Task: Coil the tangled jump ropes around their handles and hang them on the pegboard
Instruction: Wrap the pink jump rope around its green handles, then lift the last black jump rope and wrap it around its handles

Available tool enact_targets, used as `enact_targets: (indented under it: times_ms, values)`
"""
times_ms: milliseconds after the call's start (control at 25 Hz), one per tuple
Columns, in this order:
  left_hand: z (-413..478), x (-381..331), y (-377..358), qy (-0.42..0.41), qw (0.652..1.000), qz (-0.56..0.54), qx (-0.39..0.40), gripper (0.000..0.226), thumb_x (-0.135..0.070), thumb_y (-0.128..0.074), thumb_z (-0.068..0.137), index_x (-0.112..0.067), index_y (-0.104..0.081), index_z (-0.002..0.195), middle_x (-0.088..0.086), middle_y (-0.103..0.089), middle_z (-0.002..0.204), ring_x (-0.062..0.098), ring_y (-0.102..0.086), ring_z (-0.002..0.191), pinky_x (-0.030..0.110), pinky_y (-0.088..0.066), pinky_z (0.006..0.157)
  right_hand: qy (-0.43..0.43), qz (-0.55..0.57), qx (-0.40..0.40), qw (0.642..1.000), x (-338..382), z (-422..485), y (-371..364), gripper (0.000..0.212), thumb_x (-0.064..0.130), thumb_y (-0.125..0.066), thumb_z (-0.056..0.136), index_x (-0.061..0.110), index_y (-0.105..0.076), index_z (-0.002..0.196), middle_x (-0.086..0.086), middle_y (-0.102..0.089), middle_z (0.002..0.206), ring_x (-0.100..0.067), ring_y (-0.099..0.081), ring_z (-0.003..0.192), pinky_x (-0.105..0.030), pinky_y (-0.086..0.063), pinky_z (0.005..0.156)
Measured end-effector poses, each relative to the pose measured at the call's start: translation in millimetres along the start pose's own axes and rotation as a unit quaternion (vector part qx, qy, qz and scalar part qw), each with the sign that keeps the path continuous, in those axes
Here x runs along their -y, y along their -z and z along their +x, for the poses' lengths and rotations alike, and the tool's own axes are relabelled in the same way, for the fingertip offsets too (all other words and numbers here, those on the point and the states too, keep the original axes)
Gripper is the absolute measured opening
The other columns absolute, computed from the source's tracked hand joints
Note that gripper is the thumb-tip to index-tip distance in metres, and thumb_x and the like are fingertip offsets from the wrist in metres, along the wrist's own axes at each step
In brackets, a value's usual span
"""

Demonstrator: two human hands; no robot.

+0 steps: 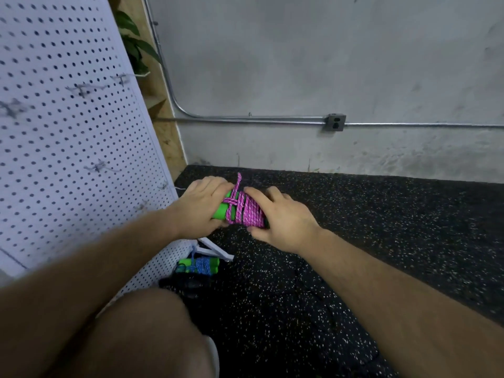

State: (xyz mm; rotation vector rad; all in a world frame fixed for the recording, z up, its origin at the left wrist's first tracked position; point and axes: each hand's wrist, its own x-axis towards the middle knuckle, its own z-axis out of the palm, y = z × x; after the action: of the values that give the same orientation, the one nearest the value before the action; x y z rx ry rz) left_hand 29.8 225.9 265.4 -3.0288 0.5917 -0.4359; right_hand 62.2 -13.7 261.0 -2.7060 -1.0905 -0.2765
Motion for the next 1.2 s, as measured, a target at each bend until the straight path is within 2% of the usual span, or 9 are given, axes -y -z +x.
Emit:
enact_targets:
  times_ms: [200,320,440,600,760,880,920,1080,1200]
  values:
    - [-63,43,-69,0.115,0.991,-0.051,0.055,0.076,-0.037,-0.076,0.076,-0.012,-0.046,0.14,0.008,-0.051,0.132,0.028,-0.047,0.124,0.046,-0.036,0.108,0.042,0.0,0.093,0.995,44,35,-84,0.089,0.066,-0.054,0.09,0.032,-0.006,0.157,-0.007,-0.05,0.137,-0.035,-0.059,0.108,-0.043,-0.051,0.084]
    - [-98,68,-121,0.175,0.976,-0.1,0.085,0.078,-0.036,-0.077,0.074,-0.013,-0.046,0.142,0.008,-0.053,0.132,0.031,-0.05,0.126,0.05,-0.038,0.109,0.03,0.018,0.135,0.99,63,50,-138,0.087,0.062,-0.058,0.09,0.025,-0.014,0.156,-0.008,-0.051,0.137,-0.035,-0.06,0.11,-0.042,-0.05,0.083]
    - [-115,80,-166,0.218,0.958,-0.145,0.115,0.08,-0.026,-0.077,0.079,-0.012,-0.04,0.149,0.007,-0.048,0.141,0.028,-0.04,0.135,0.051,-0.028,0.116,-0.015,0.088,0.192,0.977,74,65,-189,0.078,0.047,-0.066,0.091,0.024,-0.023,0.152,-0.014,-0.046,0.13,-0.037,-0.057,0.113,-0.045,-0.051,0.09]
    - [-117,104,-226,0.25,0.947,-0.158,0.128,0.068,-0.007,-0.074,0.076,-0.01,-0.05,0.14,0.011,-0.053,0.135,0.034,-0.044,0.133,0.054,-0.033,0.113,-0.081,0.189,0.21,0.956,82,83,-265,0.074,0.023,-0.062,0.092,0.027,-0.021,0.154,-0.017,-0.041,0.129,-0.039,-0.052,0.115,-0.046,-0.048,0.098]
    - [-113,125,-265,0.276,0.926,-0.183,0.179,0.079,0.0,-0.065,0.083,-0.01,-0.032,0.154,0.01,-0.034,0.157,0.031,-0.021,0.15,0.048,-0.018,0.124,-0.137,0.255,0.198,0.936,84,92,-327,0.068,0.014,-0.054,0.095,0.019,-0.025,0.156,-0.021,-0.034,0.144,-0.041,-0.046,0.125,-0.044,-0.041,0.108]
    - [-107,116,-280,0.296,0.889,-0.251,0.242,0.075,0.001,-0.059,0.081,-0.01,-0.036,0.151,0.012,-0.037,0.155,0.029,-0.034,0.144,0.04,-0.031,0.118,-0.14,0.275,0.236,0.921,78,86,-352,0.062,0.011,-0.044,0.098,0.019,-0.027,0.157,-0.02,-0.023,0.16,-0.038,-0.036,0.141,-0.037,-0.033,0.116]
    - [-106,110,-284,0.296,0.888,-0.258,0.241,0.072,-0.002,-0.059,0.081,-0.011,-0.039,0.149,0.011,-0.041,0.153,0.029,-0.037,0.142,0.039,-0.034,0.117,-0.135,0.278,0.248,0.918,76,83,-355,0.062,0.012,-0.043,0.099,0.021,-0.026,0.158,-0.019,-0.021,0.162,-0.037,-0.034,0.143,-0.036,-0.031,0.118]
    - [-93,70,-293,0.255,0.92,-0.221,0.199,0.066,-0.019,-0.058,0.093,-0.009,-0.035,0.154,0.009,-0.035,0.16,0.027,-0.029,0.149,0.04,-0.018,0.124,-0.131,0.28,0.228,0.923,60,65,-346,0.061,0.021,-0.043,0.099,0.023,-0.027,0.157,-0.015,-0.032,0.157,-0.038,-0.043,0.135,-0.045,-0.038,0.112]
    - [-74,33,-294,0.217,0.932,-0.234,0.174,0.064,-0.022,-0.058,0.094,-0.008,-0.037,0.153,0.011,-0.038,0.158,0.027,-0.035,0.146,0.04,-0.023,0.12,-0.146,0.254,0.214,0.932,36,37,-327,0.06,0.024,-0.043,0.099,0.018,-0.027,0.157,-0.012,-0.037,0.153,-0.035,-0.047,0.129,-0.047,-0.04,0.109]
